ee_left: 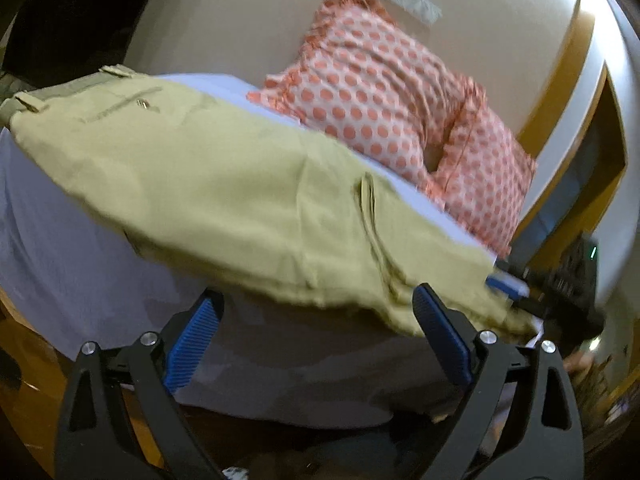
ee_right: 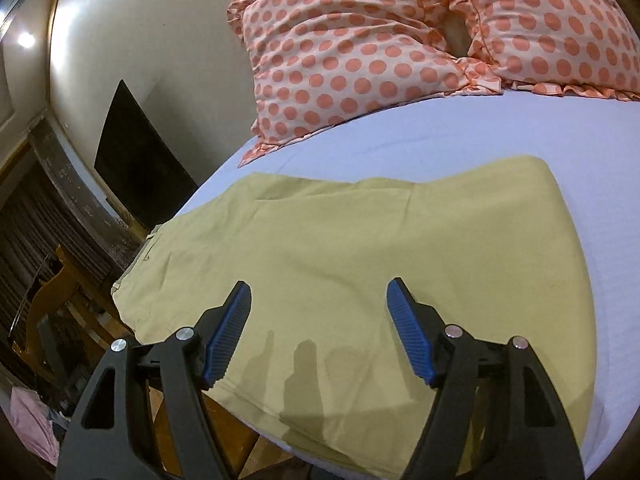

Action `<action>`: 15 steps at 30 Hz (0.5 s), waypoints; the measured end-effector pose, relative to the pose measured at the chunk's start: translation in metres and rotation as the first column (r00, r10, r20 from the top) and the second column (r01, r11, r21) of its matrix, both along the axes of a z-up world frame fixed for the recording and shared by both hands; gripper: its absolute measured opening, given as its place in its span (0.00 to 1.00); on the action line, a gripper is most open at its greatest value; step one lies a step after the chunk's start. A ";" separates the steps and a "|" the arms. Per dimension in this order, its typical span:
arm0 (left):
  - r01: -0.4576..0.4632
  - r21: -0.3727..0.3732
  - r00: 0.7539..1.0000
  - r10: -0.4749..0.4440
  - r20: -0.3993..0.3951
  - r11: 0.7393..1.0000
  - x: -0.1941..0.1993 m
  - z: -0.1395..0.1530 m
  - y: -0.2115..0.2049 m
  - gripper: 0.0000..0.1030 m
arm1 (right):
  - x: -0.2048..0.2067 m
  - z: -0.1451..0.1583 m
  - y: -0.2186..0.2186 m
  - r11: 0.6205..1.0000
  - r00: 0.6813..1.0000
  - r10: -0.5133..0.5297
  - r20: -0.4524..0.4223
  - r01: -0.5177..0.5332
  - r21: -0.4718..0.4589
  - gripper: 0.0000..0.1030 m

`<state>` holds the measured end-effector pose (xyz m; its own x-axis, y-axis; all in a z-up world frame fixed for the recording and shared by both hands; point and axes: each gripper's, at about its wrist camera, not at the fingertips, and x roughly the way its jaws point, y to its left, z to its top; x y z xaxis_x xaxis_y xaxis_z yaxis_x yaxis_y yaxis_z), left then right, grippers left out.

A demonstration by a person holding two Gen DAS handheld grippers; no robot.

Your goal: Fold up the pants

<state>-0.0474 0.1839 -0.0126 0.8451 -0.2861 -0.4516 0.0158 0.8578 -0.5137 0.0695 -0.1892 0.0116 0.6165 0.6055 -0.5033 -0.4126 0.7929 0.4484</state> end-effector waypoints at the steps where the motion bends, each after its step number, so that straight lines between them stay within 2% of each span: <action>1: -0.007 -0.016 1.000 0.007 0.003 1.000 0.001 0.002 0.004 0.92 | -0.001 -0.001 0.001 1.000 1.000 0.004 0.001 -0.004 0.001 0.71; 4: -0.048 -0.100 0.999 0.048 0.002 0.994 0.006 0.006 0.023 0.93 | 0.002 -0.002 0.004 1.000 1.000 0.011 -0.001 -0.011 0.001 0.71; 8: -0.055 -0.272 0.998 0.054 -0.013 0.961 0.007 0.005 0.050 0.94 | 0.003 -0.006 0.005 1.000 1.000 0.012 -0.006 -0.012 0.005 0.72; 11: -0.147 -0.246 0.988 0.152 -0.001 0.958 0.003 0.013 0.068 0.93 | 0.003 -0.007 0.006 1.000 1.000 0.012 -0.005 -0.012 0.005 0.72; 15: -0.215 -0.275 0.976 0.216 -0.027 0.937 0.016 0.016 0.096 0.92 | 0.003 -0.010 0.006 1.000 1.000 0.013 -0.004 -0.013 0.008 0.73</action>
<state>-0.0312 0.2795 0.0035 0.9019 -0.2095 -0.3778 -0.1510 0.6665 -0.7301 0.0726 -0.1833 0.0011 0.6064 0.6175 -0.5010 -0.4208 0.7838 0.4568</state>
